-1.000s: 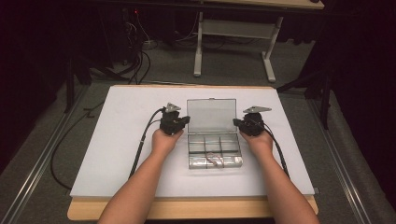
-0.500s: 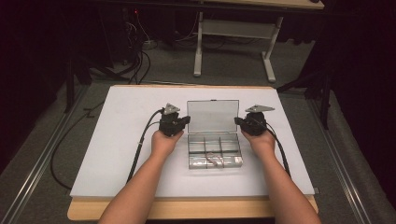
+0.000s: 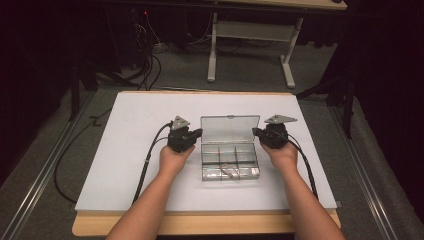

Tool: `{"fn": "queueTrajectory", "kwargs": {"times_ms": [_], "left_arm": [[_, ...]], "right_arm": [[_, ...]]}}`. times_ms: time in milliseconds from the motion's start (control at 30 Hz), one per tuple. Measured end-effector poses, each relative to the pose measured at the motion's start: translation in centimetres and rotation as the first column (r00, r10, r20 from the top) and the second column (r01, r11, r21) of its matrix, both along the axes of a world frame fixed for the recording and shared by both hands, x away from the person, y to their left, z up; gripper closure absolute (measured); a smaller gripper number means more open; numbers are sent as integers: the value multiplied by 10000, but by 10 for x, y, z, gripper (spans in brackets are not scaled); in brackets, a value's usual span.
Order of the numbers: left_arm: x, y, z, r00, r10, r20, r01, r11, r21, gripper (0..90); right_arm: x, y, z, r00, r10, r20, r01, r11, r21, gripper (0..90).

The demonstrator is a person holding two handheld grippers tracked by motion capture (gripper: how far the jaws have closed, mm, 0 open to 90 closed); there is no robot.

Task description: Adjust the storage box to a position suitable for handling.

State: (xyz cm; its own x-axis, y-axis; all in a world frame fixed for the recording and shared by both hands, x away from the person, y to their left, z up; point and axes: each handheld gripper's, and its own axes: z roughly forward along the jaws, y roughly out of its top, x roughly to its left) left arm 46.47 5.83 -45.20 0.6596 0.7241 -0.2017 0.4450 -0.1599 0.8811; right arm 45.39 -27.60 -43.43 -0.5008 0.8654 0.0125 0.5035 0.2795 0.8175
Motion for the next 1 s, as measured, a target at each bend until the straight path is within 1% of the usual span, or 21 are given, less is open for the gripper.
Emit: {"fn": "queueTrajectory", "kwargs": {"times_ms": [67,133,233,300,367,467,600,667,700,767,833,867,933,1000], "left_arm": [[-4,1,0,10000,-22,39,22,10000,-30,900],[-7,2,-1,10000,-5,88,6,10000,-35,899],[-11,6,-2,9999,24,120,-24,10000,-22,896],[-13,8,-2,9999,56,117,-58,9999,98,892],[-15,12,-3,9998,96,164,-99,9997,209,886],[-17,19,-4,9995,180,250,-188,9993,322,876],[-20,31,-7,9992,333,241,-344,9983,472,838],[-23,37,-9,9987,389,326,-407,9975,569,816],[-26,41,-10,9986,370,369,-394,9969,680,803],[-32,47,-13,9981,420,457,-460,9949,894,781],[-38,55,-15,9974,485,534,-538,9932,1034,752],[-41,60,-15,9966,566,592,-631,9915,1137,737],[-45,69,-16,9958,689,610,-756,9904,1155,705],[-50,79,-17,9943,835,669,-917,9873,1294,682]], "right_arm": [[-5,-1,0,10000,24,-49,-24,10000,73,887],[-10,-2,-1,9999,66,99,-66,10000,-17,885],[-17,-6,-2,9998,5,178,-5,10000,18,882],[-20,-9,-2,9999,-57,126,57,10000,28,879],[-23,-12,-2,9998,-81,175,82,10000,-30,877],[-28,-13,-1,9991,-182,392,182,9998,-1,870],[-31,-14,-3,9990,-245,372,256,9993,-275,848],[-35,-14,-5,9987,-307,404,322,9988,-369,833],[-37,-14,-7,9983,-355,469,373,9986,-369,818],[-40,-15,-10,9982,-472,362,489,9978,-456,780],[-43,-16,-14,9980,-560,301,580,9960,-685,747],[-46,-17,-15,9972,-626,411,652,9957,-665,739],[-50,-21,-18,9964,-802,261,816,9950,-574,694],[-55,-26,-20,9948,-954,360,971,9941,-491,678]]}}
